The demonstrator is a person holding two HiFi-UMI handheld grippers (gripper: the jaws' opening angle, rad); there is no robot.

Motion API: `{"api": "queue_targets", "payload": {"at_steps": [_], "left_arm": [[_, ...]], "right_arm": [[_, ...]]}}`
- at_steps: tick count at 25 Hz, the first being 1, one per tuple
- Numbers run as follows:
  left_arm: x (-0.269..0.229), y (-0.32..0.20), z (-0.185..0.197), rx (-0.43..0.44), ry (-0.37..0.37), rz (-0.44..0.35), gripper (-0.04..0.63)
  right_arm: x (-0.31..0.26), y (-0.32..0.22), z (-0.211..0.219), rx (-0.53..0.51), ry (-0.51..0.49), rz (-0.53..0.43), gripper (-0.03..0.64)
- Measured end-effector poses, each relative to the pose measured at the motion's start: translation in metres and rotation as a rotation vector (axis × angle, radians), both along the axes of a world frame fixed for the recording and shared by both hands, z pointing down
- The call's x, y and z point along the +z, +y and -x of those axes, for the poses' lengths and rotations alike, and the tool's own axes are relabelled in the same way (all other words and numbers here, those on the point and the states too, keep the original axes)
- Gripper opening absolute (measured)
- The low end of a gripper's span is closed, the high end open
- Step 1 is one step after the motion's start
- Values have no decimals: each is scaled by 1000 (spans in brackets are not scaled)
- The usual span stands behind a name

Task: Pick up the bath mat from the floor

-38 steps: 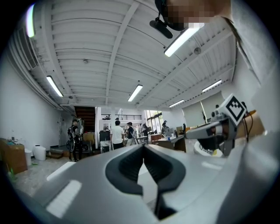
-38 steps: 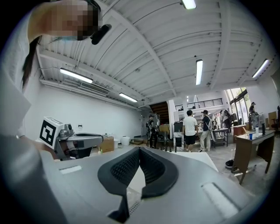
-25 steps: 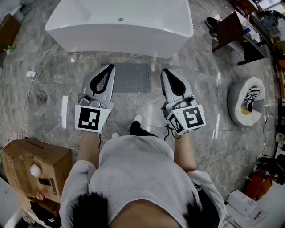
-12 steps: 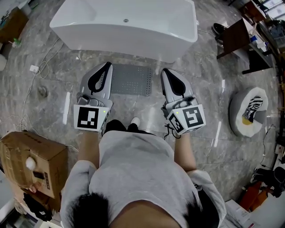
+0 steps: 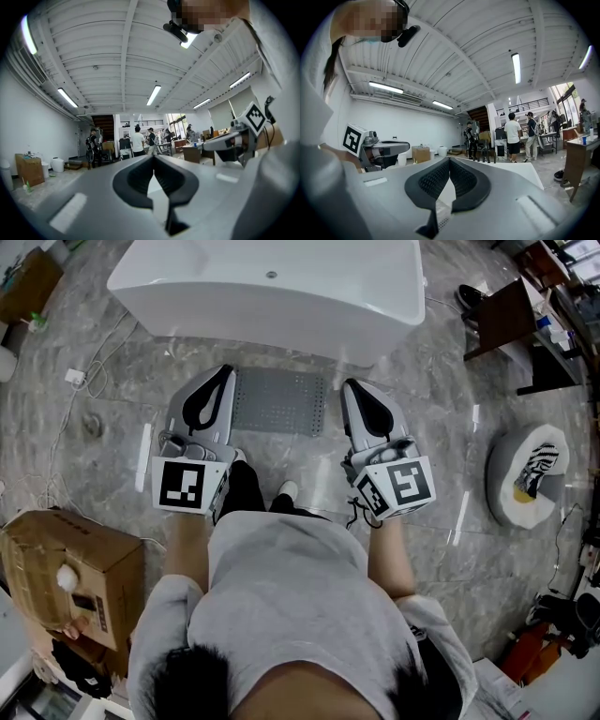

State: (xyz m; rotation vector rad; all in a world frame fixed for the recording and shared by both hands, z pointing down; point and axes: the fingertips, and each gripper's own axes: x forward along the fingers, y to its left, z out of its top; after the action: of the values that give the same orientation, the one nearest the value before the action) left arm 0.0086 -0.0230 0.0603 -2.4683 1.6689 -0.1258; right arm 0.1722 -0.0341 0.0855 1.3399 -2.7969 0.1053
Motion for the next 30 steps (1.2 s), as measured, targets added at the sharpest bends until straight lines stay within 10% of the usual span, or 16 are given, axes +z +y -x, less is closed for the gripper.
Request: {"api": "queue_targets", "payload": {"at_steps": [30], "left_arm": [[45,-163,137,117,-59,132,2]], "right_arm": [[24,-144,89,228,25,75,12]]}}
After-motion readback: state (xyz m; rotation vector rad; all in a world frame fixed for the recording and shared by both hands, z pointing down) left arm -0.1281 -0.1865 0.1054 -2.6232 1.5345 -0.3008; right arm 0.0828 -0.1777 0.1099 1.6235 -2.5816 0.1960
